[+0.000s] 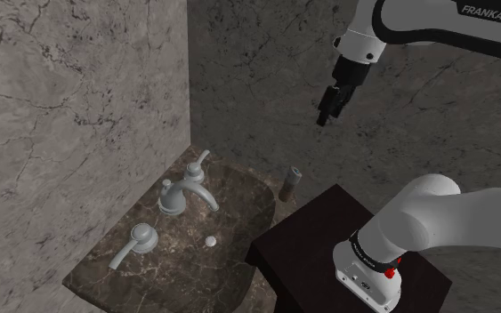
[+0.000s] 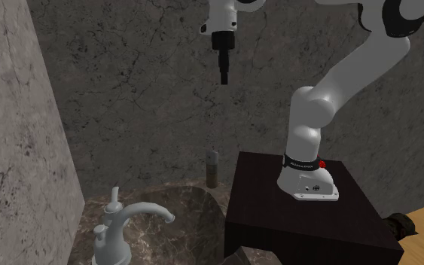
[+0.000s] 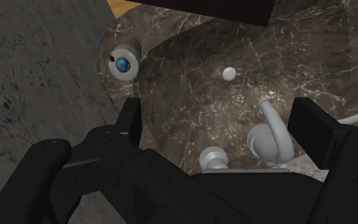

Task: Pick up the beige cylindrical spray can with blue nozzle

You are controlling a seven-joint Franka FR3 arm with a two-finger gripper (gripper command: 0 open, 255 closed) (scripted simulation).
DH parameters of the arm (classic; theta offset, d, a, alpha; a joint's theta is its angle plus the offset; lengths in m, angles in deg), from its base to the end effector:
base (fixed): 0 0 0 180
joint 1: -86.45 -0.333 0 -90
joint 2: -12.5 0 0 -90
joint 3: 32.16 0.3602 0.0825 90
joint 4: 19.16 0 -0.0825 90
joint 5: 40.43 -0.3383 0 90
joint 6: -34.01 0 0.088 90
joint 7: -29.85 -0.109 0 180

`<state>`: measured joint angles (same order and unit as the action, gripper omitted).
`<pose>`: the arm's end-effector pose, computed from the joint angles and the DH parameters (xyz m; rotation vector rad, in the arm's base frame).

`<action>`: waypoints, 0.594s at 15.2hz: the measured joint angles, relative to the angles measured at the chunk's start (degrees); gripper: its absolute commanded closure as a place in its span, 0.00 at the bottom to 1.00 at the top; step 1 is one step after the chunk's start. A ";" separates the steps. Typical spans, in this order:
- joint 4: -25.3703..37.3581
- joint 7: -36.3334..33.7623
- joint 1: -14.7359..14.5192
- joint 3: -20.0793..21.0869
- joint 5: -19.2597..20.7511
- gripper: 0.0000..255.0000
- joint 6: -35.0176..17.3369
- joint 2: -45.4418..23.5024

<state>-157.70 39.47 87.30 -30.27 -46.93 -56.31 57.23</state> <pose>0.2293 0.0203 0.5929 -3.0345 -0.2611 0.0818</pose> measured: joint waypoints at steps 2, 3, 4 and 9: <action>-0.93 0.69 0.03 -0.40 0.17 0.00 -0.84 0.31; -2.66 1.62 0.02 -0.84 0.30 0.00 -2.50 0.71; -4.57 2.82 0.08 -1.52 0.55 0.00 -4.14 1.40; -15.05 8.87 -0.03 -4.46 1.07 0.00 -15.88 2.43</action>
<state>-172.75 48.34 87.27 -34.72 -45.86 -72.19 59.67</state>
